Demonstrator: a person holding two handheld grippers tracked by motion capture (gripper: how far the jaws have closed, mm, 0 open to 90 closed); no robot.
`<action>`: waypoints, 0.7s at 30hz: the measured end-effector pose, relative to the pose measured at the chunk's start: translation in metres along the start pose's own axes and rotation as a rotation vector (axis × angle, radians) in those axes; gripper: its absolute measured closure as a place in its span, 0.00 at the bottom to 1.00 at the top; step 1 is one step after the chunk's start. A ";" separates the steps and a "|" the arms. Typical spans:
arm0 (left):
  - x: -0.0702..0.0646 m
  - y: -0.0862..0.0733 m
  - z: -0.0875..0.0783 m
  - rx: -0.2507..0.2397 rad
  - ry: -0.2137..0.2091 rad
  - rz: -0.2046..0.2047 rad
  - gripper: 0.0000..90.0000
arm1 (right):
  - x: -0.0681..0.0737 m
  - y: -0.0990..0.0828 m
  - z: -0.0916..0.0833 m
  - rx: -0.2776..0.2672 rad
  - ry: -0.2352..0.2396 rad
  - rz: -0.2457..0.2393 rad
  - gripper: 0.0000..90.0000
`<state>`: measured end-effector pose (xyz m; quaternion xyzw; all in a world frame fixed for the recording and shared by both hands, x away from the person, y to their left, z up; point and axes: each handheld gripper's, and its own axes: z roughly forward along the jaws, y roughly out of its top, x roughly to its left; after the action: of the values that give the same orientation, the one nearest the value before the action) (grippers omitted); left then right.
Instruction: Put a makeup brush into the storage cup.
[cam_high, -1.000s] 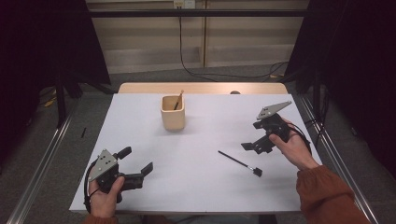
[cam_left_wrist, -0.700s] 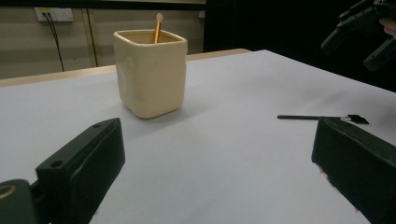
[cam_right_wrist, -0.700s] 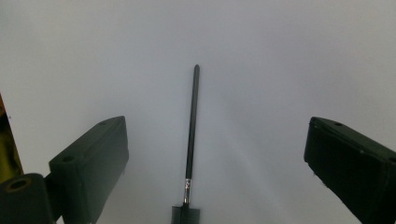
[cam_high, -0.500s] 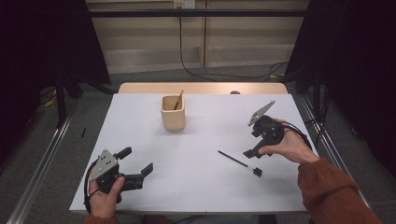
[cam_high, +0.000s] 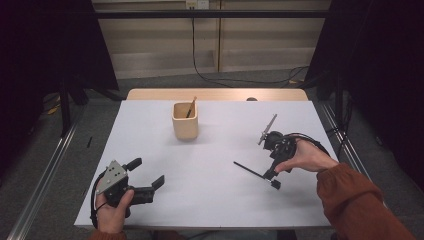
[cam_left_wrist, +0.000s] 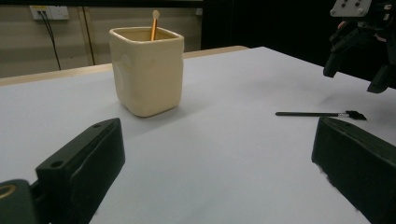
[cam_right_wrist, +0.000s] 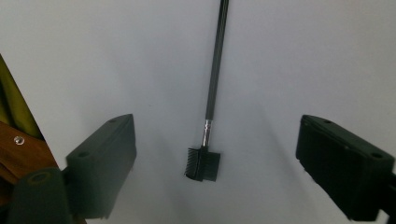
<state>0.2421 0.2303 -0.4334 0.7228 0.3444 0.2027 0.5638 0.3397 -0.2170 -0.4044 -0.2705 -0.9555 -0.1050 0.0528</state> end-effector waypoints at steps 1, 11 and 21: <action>0.001 0.000 0.000 0.002 0.000 0.006 0.03 | 0.000 0.000 0.001 0.008 0.001 0.006 0.17; 0.001 -0.001 0.001 -0.001 -0.009 -0.007 0.03 | 0.000 0.002 0.012 0.051 -0.001 -0.029 0.44; 0.001 0.000 0.000 0.002 -0.011 -0.010 0.03 | 0.000 0.006 0.031 0.082 -0.013 -0.010 0.64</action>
<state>0.2428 0.2307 -0.4336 0.7227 0.3452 0.1958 0.5659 0.3415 -0.2045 -0.4337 -0.2639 -0.9607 -0.0641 0.0573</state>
